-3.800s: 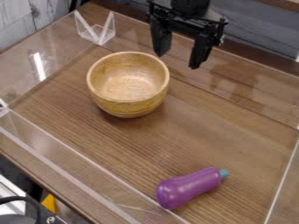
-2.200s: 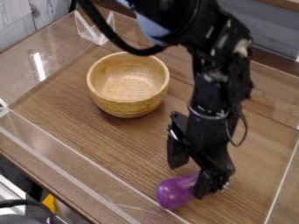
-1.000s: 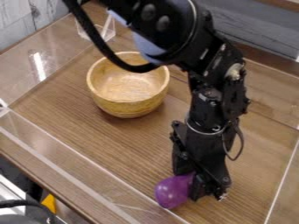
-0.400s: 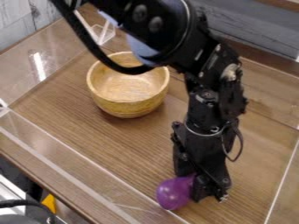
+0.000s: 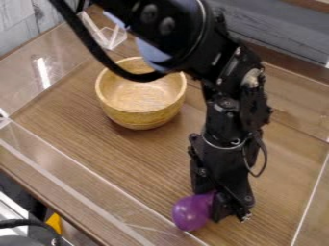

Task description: Put the purple eggplant in the brown bowl

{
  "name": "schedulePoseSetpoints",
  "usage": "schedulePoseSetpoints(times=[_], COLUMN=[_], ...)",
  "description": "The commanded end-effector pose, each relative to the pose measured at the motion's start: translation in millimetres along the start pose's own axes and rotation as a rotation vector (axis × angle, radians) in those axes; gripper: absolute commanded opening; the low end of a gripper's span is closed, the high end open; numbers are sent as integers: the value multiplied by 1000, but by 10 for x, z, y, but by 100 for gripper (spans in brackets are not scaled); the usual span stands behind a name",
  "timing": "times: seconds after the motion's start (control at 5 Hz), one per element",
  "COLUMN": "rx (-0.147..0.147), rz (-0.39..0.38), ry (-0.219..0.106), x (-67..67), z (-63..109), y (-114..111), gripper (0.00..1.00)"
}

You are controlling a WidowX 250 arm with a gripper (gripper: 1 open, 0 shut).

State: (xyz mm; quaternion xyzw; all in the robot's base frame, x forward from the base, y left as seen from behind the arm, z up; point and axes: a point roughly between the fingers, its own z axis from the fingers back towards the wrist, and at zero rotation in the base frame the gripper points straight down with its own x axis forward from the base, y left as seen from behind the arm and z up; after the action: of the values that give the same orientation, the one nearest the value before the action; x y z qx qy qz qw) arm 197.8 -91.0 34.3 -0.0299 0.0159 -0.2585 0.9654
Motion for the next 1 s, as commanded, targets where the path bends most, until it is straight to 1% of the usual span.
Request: schedulePoseSetpoints(times=[0.0, 0.8], rx=[5, -11], rz=[1, 35], ry=[-56, -36], x=[53, 35], z=[124, 282], y=[15, 32], gripper=[0, 0])
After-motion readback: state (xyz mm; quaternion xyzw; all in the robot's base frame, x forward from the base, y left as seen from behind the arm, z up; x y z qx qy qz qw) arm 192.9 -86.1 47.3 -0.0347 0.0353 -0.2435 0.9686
